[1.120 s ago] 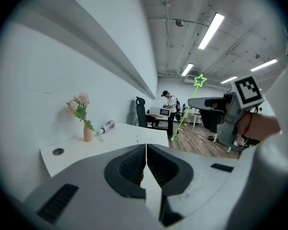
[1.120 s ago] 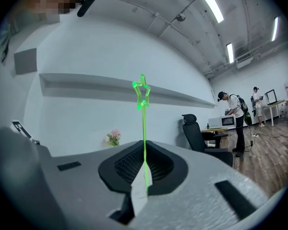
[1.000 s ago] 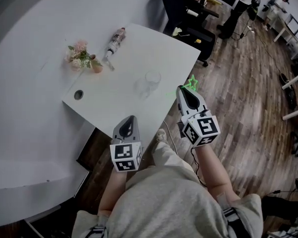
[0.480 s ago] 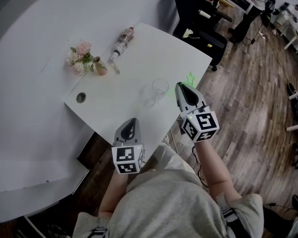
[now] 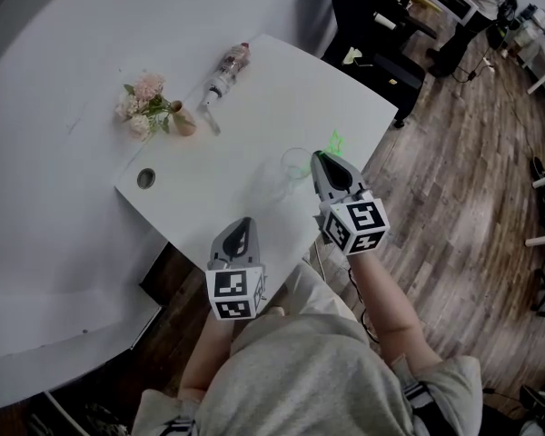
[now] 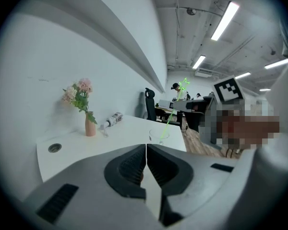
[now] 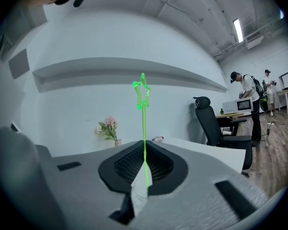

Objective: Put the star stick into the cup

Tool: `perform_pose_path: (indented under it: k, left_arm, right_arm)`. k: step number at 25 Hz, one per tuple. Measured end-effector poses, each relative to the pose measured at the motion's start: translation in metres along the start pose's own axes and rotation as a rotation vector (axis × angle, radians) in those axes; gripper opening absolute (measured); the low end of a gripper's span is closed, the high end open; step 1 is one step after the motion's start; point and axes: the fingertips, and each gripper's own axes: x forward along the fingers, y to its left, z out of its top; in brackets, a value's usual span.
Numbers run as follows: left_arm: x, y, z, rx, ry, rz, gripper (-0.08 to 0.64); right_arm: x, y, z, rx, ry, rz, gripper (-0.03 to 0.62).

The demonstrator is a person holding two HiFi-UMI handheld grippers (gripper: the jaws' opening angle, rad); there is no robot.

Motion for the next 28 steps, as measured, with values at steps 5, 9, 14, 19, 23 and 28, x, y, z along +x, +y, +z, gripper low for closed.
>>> perform_pose_path:
  k: [5, 9, 14, 19, 23, 28]
  left_arm:
    - [0.007, 0.0, -0.003, 0.004, 0.011, 0.006, 0.008]
    - [0.01, -0.001, -0.003, 0.003, 0.013, 0.009, 0.008]
    - [0.015, -0.001, -0.004, 0.002, 0.017, 0.007, 0.009]
    - [0.017, -0.002, -0.004, 0.001, 0.017, 0.005, 0.009]
    - [0.018, -0.001, -0.005, 0.002, 0.014, 0.003, 0.009]
    - [0.017, -0.002, -0.007, 0.001, 0.019, 0.005, 0.009]
  right_arm:
    - [0.011, -0.006, -0.018, 0.027, 0.033, 0.006, 0.012]
    - [0.017, -0.012, -0.033, 0.063, 0.058, 0.006, 0.012]
    - [0.025, -0.016, -0.049, 0.092, 0.087, 0.0, 0.012]
    - [0.028, -0.017, -0.06, 0.109, 0.108, -0.004, 0.013]
    - [0.029, -0.017, -0.069, 0.119, 0.117, -0.007, 0.014]
    - [0.026, -0.022, -0.07, 0.121, 0.113, -0.014, 0.015]
